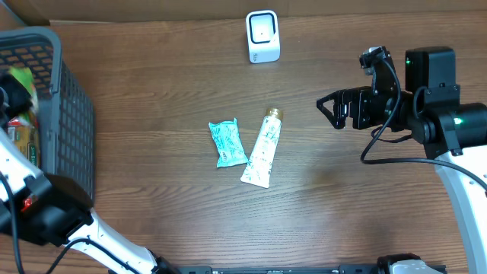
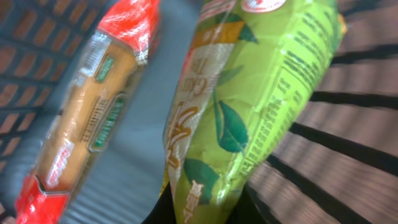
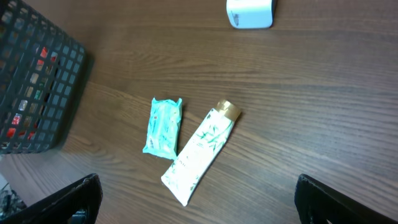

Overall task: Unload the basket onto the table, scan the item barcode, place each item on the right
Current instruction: 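Grasp the green-yellow packet from the basket and place it left of mint packet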

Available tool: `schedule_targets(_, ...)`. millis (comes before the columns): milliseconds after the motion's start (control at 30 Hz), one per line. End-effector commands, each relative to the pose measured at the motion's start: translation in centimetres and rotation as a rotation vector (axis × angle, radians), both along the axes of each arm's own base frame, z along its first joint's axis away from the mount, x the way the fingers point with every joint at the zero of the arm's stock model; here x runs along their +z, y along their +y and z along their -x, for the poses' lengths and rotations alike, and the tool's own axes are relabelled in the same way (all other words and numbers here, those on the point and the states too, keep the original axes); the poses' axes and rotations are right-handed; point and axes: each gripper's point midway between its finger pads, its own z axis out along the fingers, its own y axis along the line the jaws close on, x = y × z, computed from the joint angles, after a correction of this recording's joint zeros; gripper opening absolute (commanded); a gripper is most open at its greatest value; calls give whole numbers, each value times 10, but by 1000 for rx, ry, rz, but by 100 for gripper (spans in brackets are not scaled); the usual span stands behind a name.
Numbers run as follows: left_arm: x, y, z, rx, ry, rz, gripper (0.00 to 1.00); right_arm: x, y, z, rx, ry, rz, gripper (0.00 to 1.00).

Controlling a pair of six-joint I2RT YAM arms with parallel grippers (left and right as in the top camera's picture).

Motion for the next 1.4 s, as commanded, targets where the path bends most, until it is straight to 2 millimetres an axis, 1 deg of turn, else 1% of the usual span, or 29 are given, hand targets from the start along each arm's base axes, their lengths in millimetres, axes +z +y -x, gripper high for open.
schedule_targets(0,83,-53,-16,-120,-232,50,4,9,1,-2,3,-25,-9,99)
schedule_targets(67,96,-78,-16,-165,-240,62,4,9,1,-2,4,-26,-9,99)
schedule_targets(100,96,-91,-16,-191,-226,77,4,9,1,-3,4,-27,-9,99)
schedule_targets(133,95,-104,-22,-223,-224,88,4,10,1,-3,4,-30,-10,99)
schedule_targets(200,87,-129,-32,-291,-206,119,4,10,1,-4,4,-35,-10,99)
schedule_targets(267,74,-160,-41,-359,-164,161,4,12,1,-6,4,-45,-12,99)
schedule_targets(300,64,-177,-44,-395,-128,181,4,12,1,-6,4,-48,-12,99)
schedule_targets(333,56,-189,-46,-419,-98,193,4,12,1,-6,4,-48,-12,99)
schedule_targets(400,33,-215,-45,-472,-8,212,4,12,1,-5,4,-44,-11,99)
schedule_targets(433,19,-226,-43,-480,51,210,4,11,1,-5,4,-43,-11,99)
schedule_targets(467,0,-241,-39,-490,136,194,5,11,1,-5,4,-40,-11,99)
schedule_targets(567,-37,-270,-34,-564,251,176,4,11,1,-5,4,-41,-11,99)
schedule_targets(600,-55,-287,-31,-599,289,187,4,11,1,-5,4,-43,-10,99)
schedule_targets(633,-68,-296,-29,-611,315,192,4,12,1,-6,3,-45,-11,99)
schedule_targets(767,-119,-321,-20,-616,386,209,4,11,0,-6,-2,-46,-3,99)
schedule_targets(800,-139,-329,-15,-605,406,212,4,11,-1,-6,-3,-44,-2,99)
schedule_targets(833,-151,-332,-12,-590,417,210,4,10,-1,-6,-3,-43,-2,99)
schedule_targets(900,-171,-336,-7,-560,433,206,4,10,-1,-6,-3,-43,-1,99)
schedule_targets(1000,-194,-348,3,-555,449,214,4,11,-1,-6,-1,-45,0,99)
schedule_targets(1100,-203,-357,14,-582,477,214,5,11,-1,-7,-2,-49,-1,99)
schedule_targets(1133,-203,-360,16,-590,486,213,12,11,-1,-7,-2,-49,-1,99)
schedule_targets(1200,-202,-366,21,-605,504,211,37,12,0,-7,-2,-52,-2,99)
schedule_targets(1233,-200,-368,23,-620,512,210,44,12,0,-7,-2,-53,-2,99)
schedule_targets(1300,-195,-369,24,-664,517,205,48,12,0,-8,-2,-56,-2,99)
schedule_targets(1367,-181,-369,18,-681,508,201,50,12,0,-8,-1,-56,-2,99)
